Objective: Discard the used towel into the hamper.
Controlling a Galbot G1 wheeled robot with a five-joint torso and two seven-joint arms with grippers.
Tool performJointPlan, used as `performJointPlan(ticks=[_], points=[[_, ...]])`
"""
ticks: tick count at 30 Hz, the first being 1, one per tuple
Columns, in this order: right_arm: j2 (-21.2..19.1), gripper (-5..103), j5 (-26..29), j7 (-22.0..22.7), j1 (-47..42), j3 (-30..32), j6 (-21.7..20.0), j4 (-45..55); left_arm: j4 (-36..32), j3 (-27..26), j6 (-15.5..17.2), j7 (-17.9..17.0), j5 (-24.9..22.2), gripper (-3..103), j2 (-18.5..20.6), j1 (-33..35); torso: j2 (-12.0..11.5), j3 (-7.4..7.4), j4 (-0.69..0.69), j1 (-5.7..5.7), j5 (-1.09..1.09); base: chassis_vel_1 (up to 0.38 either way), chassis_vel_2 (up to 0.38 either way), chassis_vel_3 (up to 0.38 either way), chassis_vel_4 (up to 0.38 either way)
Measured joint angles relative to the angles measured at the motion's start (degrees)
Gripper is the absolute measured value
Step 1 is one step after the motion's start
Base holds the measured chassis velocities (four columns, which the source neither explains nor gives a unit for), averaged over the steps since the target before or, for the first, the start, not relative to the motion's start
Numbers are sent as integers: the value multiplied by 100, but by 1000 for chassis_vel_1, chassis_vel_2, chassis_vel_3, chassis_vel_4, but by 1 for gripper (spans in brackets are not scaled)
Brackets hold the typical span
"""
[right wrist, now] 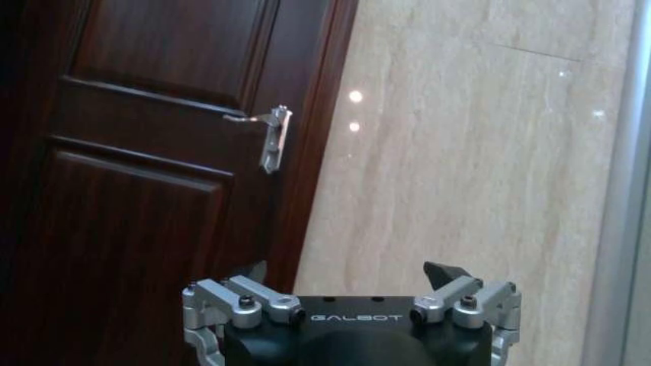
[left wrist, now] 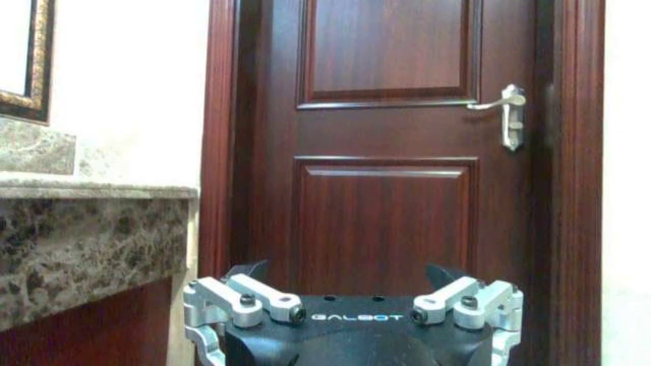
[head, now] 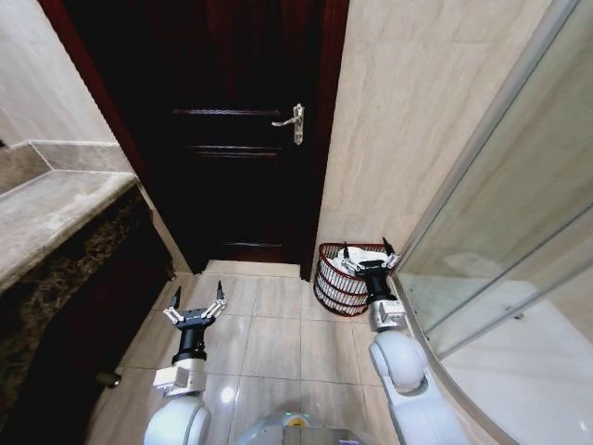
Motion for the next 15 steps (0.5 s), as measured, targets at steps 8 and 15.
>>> performJointPlan(ticks=[8,15], points=[[-48,100,49,-25,1,19,29,17,-11,25,-2,-53,-1,100,-78,4,145,85,0,60,0,0,0,0,0],[-41,100,102,-40,-1,-40,81,47,7,31,-20,-136,2,100,-117,20,302,167,-1,132,0,0,0,0,0]])
